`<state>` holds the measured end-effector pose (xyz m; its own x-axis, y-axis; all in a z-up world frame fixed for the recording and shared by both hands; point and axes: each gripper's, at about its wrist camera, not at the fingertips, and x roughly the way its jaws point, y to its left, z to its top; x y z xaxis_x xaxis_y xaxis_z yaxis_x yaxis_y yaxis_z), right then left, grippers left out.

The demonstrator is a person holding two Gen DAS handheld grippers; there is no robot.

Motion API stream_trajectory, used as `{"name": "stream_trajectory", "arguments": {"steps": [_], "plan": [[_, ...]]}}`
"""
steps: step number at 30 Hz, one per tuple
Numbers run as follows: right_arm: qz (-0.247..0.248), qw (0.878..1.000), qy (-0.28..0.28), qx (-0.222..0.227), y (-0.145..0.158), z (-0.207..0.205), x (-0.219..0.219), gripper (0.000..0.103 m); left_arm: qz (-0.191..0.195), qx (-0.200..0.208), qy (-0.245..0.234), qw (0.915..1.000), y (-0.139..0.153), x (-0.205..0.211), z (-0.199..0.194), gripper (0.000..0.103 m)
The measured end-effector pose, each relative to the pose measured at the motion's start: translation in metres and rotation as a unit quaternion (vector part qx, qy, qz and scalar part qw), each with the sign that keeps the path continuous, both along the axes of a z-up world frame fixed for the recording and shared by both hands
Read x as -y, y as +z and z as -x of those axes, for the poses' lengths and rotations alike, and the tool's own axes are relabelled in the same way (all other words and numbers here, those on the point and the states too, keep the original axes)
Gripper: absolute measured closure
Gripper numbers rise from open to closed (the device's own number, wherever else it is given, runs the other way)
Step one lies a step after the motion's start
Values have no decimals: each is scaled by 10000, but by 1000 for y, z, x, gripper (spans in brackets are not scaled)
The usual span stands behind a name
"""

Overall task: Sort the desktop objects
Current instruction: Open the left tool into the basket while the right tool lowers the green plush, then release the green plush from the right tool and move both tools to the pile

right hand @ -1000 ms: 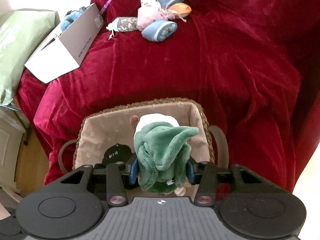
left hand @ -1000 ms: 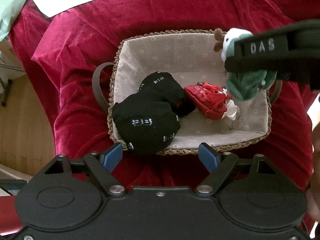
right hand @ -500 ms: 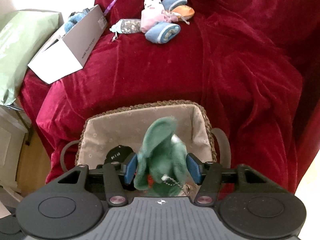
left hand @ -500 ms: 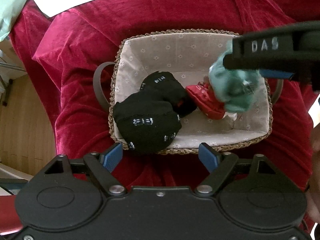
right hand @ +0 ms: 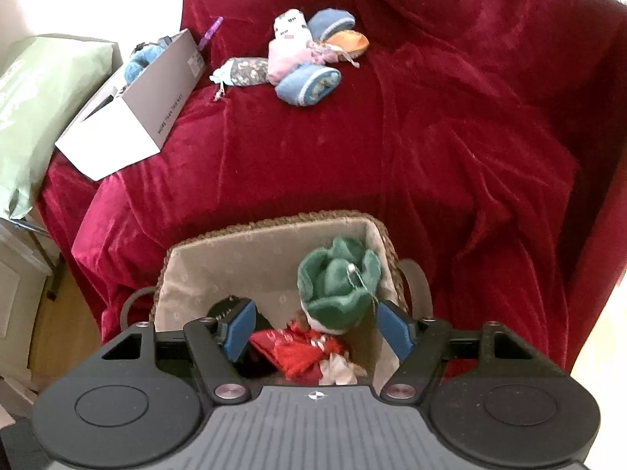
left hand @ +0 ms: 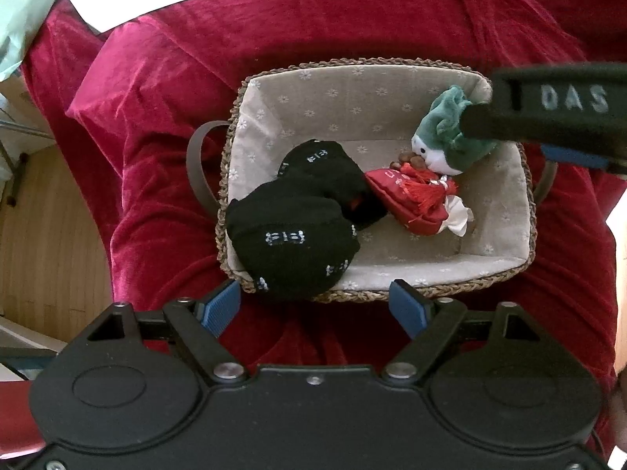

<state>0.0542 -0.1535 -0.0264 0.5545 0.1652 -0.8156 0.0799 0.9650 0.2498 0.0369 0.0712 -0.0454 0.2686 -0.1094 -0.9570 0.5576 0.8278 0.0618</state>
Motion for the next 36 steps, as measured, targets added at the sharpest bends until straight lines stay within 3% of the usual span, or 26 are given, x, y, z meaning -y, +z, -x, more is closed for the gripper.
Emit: {"name": "stream_trajectory", "arguments": {"steps": [4,9,16,21,31,36], "plan": [[43,9999,-13,-152,-1,9,1,32,-20,15,6,10000,1,1,1,23],[113,9996,-56,-263,-1,21,3,24,-32,43,40,10000,1,2,1,23],[301,9992,-36,-243,1,25,-2,24,-50,120,121,9998,3,2,1,23],[569,9982,128,-103,8,27,-7,17,-86,268,144,9995,8,4,2,22],[224,9985,113,-496,12,12,9,17,254,-13,375,9990,18,7,-14,23],[541,9970,462,-290,19,2,6,18,469,-56,394,9981,30,11,-31,23]]}}
